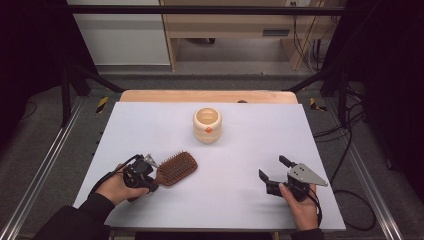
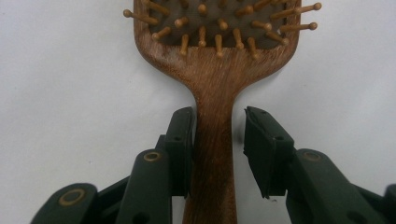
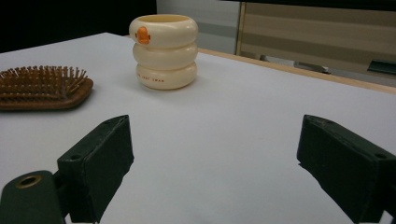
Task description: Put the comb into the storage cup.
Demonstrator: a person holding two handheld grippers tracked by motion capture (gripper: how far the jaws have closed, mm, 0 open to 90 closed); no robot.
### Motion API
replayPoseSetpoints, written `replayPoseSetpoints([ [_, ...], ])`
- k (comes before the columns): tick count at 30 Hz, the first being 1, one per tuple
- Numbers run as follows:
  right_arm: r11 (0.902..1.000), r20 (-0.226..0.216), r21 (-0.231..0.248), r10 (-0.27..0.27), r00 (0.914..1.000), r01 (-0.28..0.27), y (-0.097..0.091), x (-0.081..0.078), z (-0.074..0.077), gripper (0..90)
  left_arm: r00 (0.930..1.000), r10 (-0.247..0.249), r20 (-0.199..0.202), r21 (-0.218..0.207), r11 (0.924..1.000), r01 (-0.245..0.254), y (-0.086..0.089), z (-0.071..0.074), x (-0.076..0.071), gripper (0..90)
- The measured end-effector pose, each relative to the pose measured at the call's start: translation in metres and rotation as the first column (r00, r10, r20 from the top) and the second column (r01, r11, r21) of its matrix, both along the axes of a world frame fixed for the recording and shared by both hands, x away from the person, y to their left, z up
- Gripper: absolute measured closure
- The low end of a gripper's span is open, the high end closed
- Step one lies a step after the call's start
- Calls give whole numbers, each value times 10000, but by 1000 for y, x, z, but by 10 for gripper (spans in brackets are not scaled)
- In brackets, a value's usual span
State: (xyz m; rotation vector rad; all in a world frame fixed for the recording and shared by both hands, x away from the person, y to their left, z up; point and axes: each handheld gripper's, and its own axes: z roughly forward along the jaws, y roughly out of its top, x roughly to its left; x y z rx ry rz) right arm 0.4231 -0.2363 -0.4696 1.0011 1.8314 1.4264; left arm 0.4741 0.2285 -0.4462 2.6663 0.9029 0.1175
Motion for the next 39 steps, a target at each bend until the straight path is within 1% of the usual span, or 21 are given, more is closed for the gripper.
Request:
replayPoseSetpoints([
  [5,10000,28,11,-12,10000,12,-1,0,0,107,10000,9,-39,68,10000,-9,-1,0,1,644],
  [7,10000,20,11,-14,10000,14,-1,0,0,107,10000,-33,51,256,9997,32,-4,0,1,651],
  [9,10000,19,4,-13,10000,13,-1,0,0,107,10000,-11,74,307,9995,9,-5,-1,1,659],
  [13,10000,28,35,-36,10000,36,-1,0,0,107,9998,-48,218,556,9984,35,-10,-1,-1,676],
  [14,10000,25,43,-39,10000,39,-1,0,0,107,9996,-158,253,699,9975,140,-12,0,-2,691],
  [15,10000,22,52,-30,10000,30,-1,0,0,107,9995,-120,307,859,9963,93,-14,0,-3,716],
  [16,10000,22,52,-30,10000,30,-1,0,0,107,9995,-120,307,859,9963,93,-14,0,-3,718],
  [17,10000,22,54,-28,10000,28,-1,0,0,107,9994,-128,334,993,9950,94,-16,0,-4,718],
  [21,9999,21,127,12,10000,-12,-1,0,0,107,9993,-124,360,1159,9932,82,-19,0,-4,726],
  [25,9998,0,178,27,10000,-27,-2,-1,0,108,9984,-154,538,1091,9940,94,-18,0,-7,727],
  [29,9996,20,269,16,10000,-16,-2,-1,1,108,9973,-142,715,810,9967,84,-14,1,-8,728],
  [31,9996,21,288,-2,10000,1,-3,-1,1,108,9959,-171,886,837,9964,96,-14,3,-10,728],
  [33,9995,-9,306,-3,10000,3,-3,-1,1,108,9939,-265,1067,980,9951,160,-14,6,-11,727],
  [34,9995,-11,303,-5,10000,5,-3,-1,1,108,9939,-296,1066,1013,9947,188,-14,6,-11,728],
  [35,9995,-3,303,0,10000,0,-3,-1,0,108,9950,-330,948,1059,9941,228,-14,6,-10,727],
  [36,9995,-25,313,-1,10000,2,-3,-1,0,108,9950,-339,940,1055,9941,239,-13,6,-10,728],
  [38,9995,-18,310,8,10000,-7,-2,-1,0,109,9975,-302,642,1012,9946,236,-13,5,-7,728],
  [39,9995,-18,310,8,10000,-7,-2,-1,0,110,9980,-299,560,1049,9942,239,-13,6,-5,728],
])
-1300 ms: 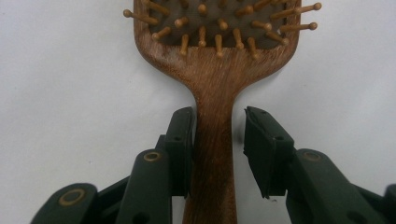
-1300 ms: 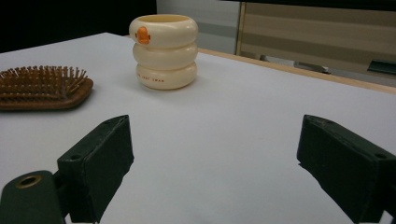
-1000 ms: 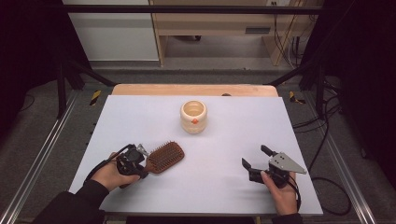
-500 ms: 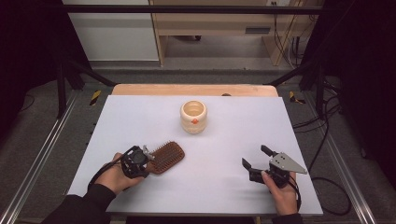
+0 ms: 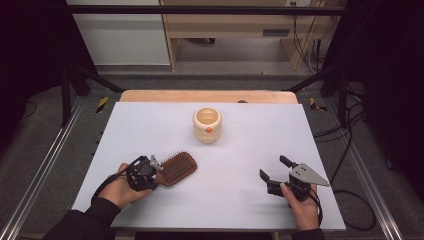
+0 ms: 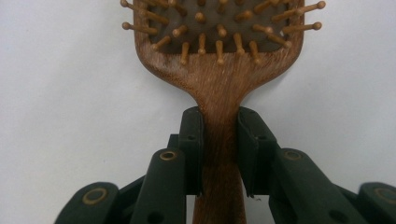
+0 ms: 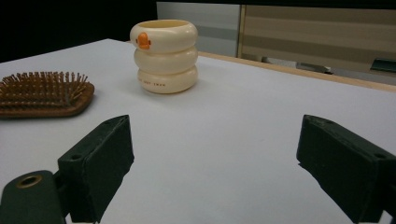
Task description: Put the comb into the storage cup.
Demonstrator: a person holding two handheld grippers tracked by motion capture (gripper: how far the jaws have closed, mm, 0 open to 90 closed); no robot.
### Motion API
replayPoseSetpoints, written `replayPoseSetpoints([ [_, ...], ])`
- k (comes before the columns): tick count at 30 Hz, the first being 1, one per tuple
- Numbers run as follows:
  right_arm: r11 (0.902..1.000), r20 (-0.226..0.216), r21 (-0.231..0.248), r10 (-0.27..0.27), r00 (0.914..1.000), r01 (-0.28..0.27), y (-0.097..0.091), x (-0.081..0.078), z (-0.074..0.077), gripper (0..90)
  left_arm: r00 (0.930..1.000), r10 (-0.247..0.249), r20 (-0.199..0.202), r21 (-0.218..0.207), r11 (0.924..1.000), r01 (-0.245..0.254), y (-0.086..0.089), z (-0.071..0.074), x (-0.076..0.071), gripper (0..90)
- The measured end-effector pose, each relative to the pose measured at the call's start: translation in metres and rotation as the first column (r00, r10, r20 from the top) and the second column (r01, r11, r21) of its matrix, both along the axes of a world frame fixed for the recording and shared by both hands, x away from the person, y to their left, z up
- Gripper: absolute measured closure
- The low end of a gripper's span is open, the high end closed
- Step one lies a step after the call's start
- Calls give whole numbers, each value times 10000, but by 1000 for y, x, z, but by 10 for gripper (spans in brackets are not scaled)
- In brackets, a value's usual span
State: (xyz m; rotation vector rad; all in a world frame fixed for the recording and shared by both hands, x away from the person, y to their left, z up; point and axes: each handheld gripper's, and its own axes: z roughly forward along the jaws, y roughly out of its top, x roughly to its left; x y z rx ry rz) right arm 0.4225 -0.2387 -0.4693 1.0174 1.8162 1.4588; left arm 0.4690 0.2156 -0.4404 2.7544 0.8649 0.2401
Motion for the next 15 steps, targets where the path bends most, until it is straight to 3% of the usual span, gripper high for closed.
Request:
replayPoseSetpoints([
  [8,10000,-41,46,-15,10000,15,-1,0,0,110,9972,-42,-752,199,9998,58,-2,-3,10,726],
  [15,10000,-77,53,14,10000,-14,-1,1,-1,109,9952,-233,-947,200,9995,253,0,-3,12,716],
])
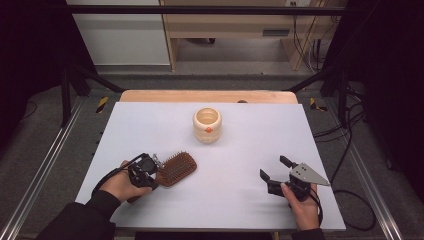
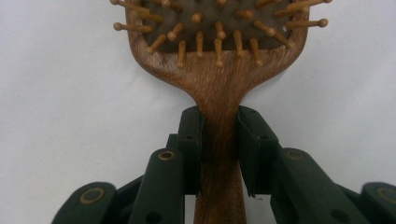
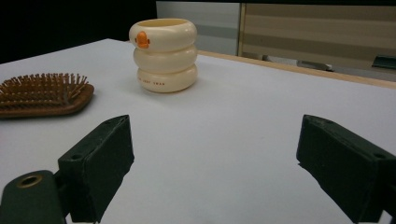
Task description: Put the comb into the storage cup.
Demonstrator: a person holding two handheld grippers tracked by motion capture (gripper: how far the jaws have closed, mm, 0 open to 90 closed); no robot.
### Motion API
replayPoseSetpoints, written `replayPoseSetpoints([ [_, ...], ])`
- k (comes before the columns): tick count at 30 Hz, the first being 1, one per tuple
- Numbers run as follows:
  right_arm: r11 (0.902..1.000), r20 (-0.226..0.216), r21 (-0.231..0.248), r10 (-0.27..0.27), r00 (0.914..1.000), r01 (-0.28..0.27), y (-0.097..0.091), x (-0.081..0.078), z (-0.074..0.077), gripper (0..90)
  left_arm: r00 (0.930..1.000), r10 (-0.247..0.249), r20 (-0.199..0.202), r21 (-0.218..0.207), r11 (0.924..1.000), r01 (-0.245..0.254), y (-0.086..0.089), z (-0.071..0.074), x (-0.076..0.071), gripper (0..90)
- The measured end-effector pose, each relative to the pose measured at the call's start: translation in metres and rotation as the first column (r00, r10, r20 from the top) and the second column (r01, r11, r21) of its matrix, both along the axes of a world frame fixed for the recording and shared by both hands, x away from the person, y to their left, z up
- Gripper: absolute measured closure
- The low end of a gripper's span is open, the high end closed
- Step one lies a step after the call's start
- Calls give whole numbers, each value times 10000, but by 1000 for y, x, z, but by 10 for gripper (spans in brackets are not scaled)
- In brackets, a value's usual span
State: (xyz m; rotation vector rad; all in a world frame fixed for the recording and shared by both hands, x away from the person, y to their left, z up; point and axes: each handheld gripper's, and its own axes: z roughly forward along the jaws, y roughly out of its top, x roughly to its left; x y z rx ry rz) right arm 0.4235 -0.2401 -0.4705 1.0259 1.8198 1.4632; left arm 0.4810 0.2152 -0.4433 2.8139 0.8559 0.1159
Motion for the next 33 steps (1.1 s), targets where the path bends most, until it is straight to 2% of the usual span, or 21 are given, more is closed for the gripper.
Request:
replayPoseSetpoints([
  [3,10000,-32,-6,1,10000,-1,0,0,0,109,9998,-183,-111,91,9998,184,0,0,-1,691],
  [7,10000,-16,-61,8,10000,-8,0,0,0,109,9999,32,-115,97,9999,-31,-1,-1,-1,665],
  [10,10000,-10,-94,7,10000,-7,0,0,0,109,9999,143,66,151,9998,-144,-5,-1,-2,673],
  [14,10000,-13,-93,-1,10000,1,0,0,0,109,9995,107,283,548,9984,-122,-13,-1,-3,704],
  [19,9999,-6,-101,27,10000,-27,1,0,0,109,9976,113,687,493,9987,-147,-13,-2,-9,729],
  [24,10000,4,-35,25,10000,-25,0,-1,1,109,9930,204,1165,60,9998,-212,-7,-2,-16,730],
  [27,10000,86,25,10,10000,-10,0,-1,1,109,9873,208,1575,-139,9997,-188,-5,0,-19,729],
  [28,10000,86,25,10,10000,-10,0,-1,1,109,9856,291,1666,-327,9992,-240,-3,2,-19,729],
  [31,10000,92,75,-65,9999,64,-2,-1,2,109,9759,385,2149,-885,9959,-198,0,4,-21,729],
  [33,9999,113,66,-81,9999,80,-2,-1,2,109,9682,687,2406,-1322,9905,-375,1,4,-23,730],
])
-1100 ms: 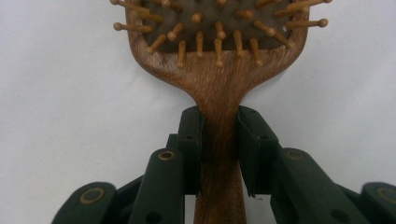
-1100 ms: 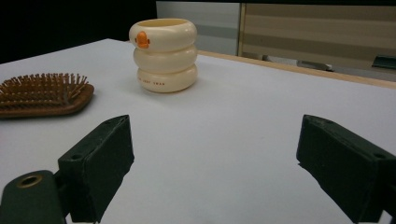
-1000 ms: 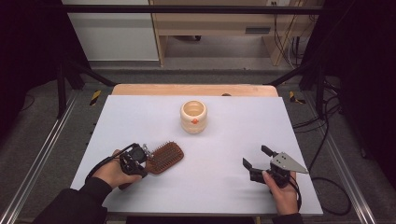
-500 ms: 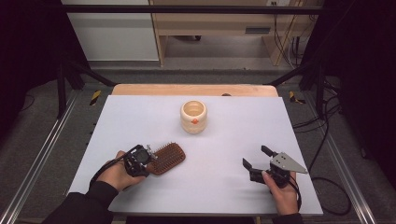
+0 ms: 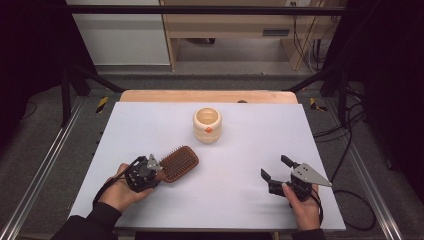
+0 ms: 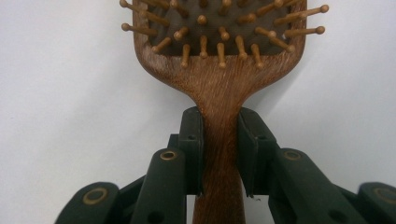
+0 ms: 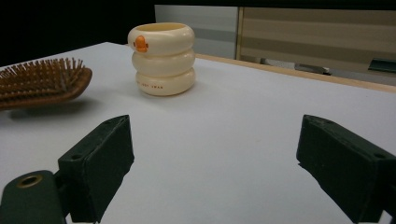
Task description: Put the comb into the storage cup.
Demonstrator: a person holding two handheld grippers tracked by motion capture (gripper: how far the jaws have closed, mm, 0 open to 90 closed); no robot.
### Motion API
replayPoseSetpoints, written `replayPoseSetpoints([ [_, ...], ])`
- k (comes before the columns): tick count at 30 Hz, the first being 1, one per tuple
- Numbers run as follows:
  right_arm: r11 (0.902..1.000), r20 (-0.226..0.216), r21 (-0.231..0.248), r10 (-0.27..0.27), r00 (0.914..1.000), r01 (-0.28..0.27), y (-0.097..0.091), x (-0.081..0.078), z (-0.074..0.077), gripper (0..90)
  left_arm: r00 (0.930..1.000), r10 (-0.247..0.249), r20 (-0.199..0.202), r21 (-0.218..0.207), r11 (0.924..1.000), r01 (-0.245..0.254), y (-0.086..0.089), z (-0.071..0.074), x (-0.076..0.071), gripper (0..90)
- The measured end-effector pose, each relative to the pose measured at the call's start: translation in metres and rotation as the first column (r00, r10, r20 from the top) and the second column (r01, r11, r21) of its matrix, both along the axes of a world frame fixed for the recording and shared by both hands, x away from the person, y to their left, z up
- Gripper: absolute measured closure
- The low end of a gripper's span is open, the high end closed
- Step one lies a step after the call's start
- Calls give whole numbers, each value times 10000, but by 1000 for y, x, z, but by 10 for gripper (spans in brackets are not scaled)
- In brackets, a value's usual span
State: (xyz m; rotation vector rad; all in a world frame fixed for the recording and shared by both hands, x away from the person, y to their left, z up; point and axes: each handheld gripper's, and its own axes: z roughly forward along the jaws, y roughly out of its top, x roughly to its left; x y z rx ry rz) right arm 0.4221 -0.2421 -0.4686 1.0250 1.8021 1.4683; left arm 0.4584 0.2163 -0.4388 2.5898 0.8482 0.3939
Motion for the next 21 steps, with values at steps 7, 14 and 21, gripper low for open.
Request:
replayPoseSetpoints([
  [7,10000,32,1,-1,10000,1,1,0,0,110,9929,517,1069,-1453,9887,-359,3,-3,-3,730],
  [14,9997,158,224,-56,9999,52,0,-1,1,112,9707,898,2229,-2376,9707,-353,7,-3,-6,730],
  [21,9993,169,365,-32,9999,26,0,-1,2,112,9486,1248,2910,-3139,9490,-286,8,-1,-5,730],
])
